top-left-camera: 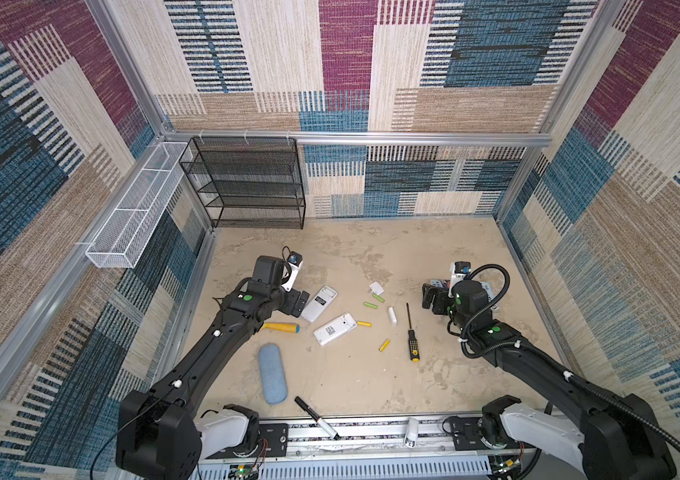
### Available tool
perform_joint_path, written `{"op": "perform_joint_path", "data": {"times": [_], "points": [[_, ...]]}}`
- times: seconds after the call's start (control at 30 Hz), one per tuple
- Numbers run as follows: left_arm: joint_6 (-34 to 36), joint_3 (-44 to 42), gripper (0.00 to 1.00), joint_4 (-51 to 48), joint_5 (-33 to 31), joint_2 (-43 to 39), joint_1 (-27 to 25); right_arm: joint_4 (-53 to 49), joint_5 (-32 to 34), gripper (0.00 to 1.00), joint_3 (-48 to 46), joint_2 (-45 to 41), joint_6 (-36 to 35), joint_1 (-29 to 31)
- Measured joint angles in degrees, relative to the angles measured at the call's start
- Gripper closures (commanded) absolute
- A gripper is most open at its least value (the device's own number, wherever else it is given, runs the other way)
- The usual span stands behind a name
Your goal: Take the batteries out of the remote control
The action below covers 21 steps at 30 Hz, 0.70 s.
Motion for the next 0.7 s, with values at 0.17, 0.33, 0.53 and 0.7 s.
{"op": "perform_joint_path", "data": {"times": [0.17, 0.33, 0.53, 0.7], "points": [[-1.7, -7.1, 0.01, 9.6, 2.0, -1.2, 7.1, 13.5, -3.7, 0.0, -5.2, 4.1, -6.6, -9.7], [-3.5, -12.1, 0.01, 19.1, 5.6, 0.5, 11.8, 26.5, -6.5, 0.0, -10.3, 8.7, -10.7, -12.9], [-4.2, -16.9, 0.01, 28.6, 8.8, 3.1, 15.0, 40.2, -7.0, 0.0, -13.2, 16.0, -13.9, -13.7], [-4.6, -20.7, 0.01, 37.1, 11.3, 6.4, 16.2, 49.2, -7.1, 0.0, -13.6, 18.6, -17.2, -13.9]]}}
